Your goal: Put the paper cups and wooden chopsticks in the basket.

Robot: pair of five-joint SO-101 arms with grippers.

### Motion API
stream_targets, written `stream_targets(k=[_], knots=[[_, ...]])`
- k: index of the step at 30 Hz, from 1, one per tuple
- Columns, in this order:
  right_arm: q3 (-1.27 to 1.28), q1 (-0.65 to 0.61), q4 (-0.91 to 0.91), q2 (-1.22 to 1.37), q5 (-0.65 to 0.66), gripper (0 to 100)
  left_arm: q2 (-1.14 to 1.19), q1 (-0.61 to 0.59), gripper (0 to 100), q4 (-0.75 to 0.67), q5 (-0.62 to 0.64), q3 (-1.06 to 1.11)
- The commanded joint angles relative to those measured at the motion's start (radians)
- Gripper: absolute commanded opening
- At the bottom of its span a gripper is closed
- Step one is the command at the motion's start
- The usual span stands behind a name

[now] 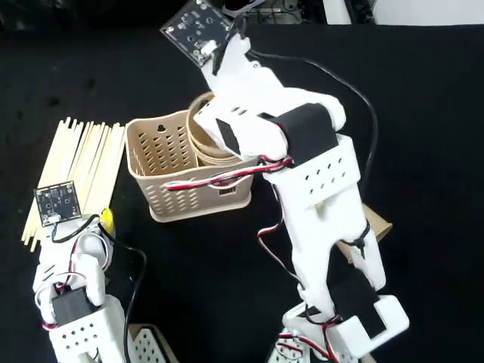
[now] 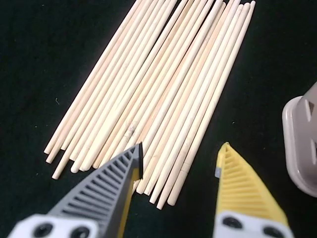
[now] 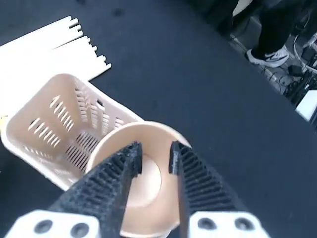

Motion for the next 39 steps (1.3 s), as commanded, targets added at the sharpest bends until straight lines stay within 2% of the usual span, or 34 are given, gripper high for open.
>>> stream_targets(k=[1, 7, 10, 12, 18, 22, 26, 32, 35, 39], knots=[[-0.042, 0.051, -0.018, -0.01, -0.008, 9.6, -0.006, 0.013, 25, 0.003, -0.014, 0.018], [-0.156, 0.064, 0.075, -0.041, 0.006, 9.5, -0.006, 0.013, 25, 0.003, -0.014, 0.018], [-0.2, 0.064, 0.219, -0.067, 0.149, 10.0, -0.006, 0.013, 25, 0.003, -0.014, 0.018], [-0.145, 0.112, 0.226, -0.104, 0.222, 13.2, -0.006, 0.013, 25, 0.003, -0.014, 0.018], [0.223, 0.367, 0.219, -0.318, 0.528, 23.0, -0.006, 0.013, 25, 0.003, -0.014, 0.018], [0.516, 0.56, 0.206, -0.504, 0.833, 23.4, -0.006, 0.013, 25, 0.003, -0.014, 0.018], [0.811, 0.783, 0.117, -0.673, 1.138, 23.4, -0.006, 0.013, 25, 0.003, -0.014, 0.018], [1.168, 1.034, -0.014, -0.854, 1.468, 23.4, -0.006, 0.013, 25, 0.003, -0.014, 0.018], [1.32, 1.092, -0.058, -0.917, 1.571, 23.4, -0.006, 0.015, 25, 0.003, -0.014, 0.018], [1.489, 1.103, -0.19, -0.954, 1.579, 23.4, -0.006, 0.015, 25, 0.003, -0.014, 0.018]])
